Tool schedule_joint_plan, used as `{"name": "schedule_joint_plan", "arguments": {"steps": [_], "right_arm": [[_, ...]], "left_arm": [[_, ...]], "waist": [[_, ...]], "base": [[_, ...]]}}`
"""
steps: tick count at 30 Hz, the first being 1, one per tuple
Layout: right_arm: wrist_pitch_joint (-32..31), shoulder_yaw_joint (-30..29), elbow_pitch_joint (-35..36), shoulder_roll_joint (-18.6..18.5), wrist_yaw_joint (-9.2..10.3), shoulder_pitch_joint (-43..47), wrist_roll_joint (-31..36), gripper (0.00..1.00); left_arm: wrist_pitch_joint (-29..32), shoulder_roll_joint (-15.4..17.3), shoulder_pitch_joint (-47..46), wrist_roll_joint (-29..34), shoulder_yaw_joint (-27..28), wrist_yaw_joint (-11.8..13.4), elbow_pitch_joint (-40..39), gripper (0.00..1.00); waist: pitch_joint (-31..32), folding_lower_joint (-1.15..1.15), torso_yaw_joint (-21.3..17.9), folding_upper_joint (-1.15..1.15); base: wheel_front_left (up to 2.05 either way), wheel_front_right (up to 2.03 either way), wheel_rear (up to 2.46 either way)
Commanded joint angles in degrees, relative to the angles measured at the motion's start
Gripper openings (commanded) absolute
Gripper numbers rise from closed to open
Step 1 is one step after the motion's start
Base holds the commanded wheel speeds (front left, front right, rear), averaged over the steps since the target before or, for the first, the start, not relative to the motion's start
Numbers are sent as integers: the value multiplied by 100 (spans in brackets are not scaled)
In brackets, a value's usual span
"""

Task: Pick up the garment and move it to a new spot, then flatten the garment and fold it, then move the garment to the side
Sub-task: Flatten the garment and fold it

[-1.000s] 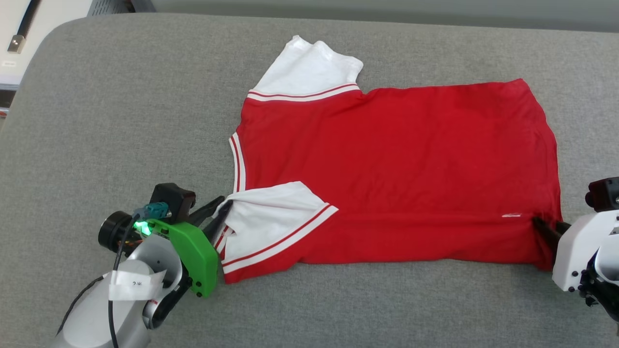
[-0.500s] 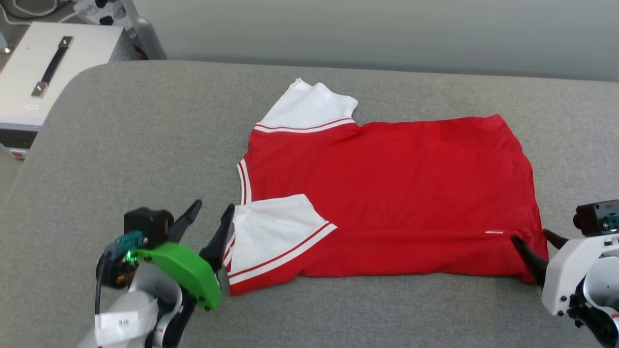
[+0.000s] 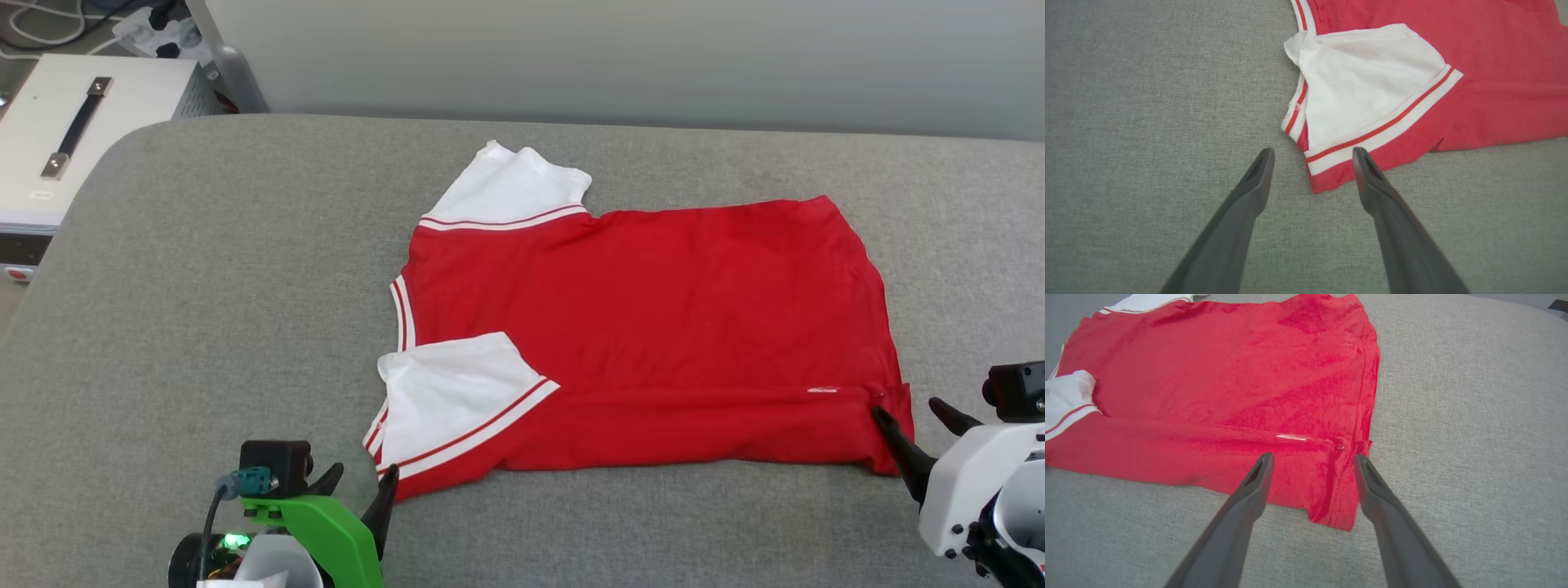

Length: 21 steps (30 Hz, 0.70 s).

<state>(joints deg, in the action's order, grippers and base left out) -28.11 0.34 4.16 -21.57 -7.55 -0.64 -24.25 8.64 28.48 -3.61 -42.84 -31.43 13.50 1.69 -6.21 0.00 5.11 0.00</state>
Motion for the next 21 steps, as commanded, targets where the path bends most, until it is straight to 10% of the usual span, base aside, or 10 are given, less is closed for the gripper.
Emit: {"name": "schedule_joint_plan", "arguments": {"steps": [1, 18, 19, 20, 21], "right_arm": [[-44, -51, 71, 46, 6, 67, 63, 100], [-125, -121, 273, 191, 6, -17, 224, 100], [-124, -127, 262, 189, 6, -24, 238, 100], [-118, -138, 219, 184, 6, -33, 285, 100], [-118, -146, 193, 181, 6, -30, 306, 100]], "left_arm": [[11, 4, -1, 26, -4, 54, 10, 100], [-60, -332, -576, -27, -150, -286, 1290, 100], [17, -344, -588, -45, -200, -332, 1384, 71], [83, -384, -612, -66, -289, -435, 1571, 0], [73, -411, -603, -95, -300, -477, 1625, 0]], "waist": [[-95, 0, -29, 0], [-675, 0, -186, 0], [-684, 0, -187, 0], [-662, 0, -183, 0], [-633, 0, -175, 0]], "base": [[0, 0, 0], [0, 0, 0], [0, 0, 0], [0, 0, 0], [0, 0, 0]]}}
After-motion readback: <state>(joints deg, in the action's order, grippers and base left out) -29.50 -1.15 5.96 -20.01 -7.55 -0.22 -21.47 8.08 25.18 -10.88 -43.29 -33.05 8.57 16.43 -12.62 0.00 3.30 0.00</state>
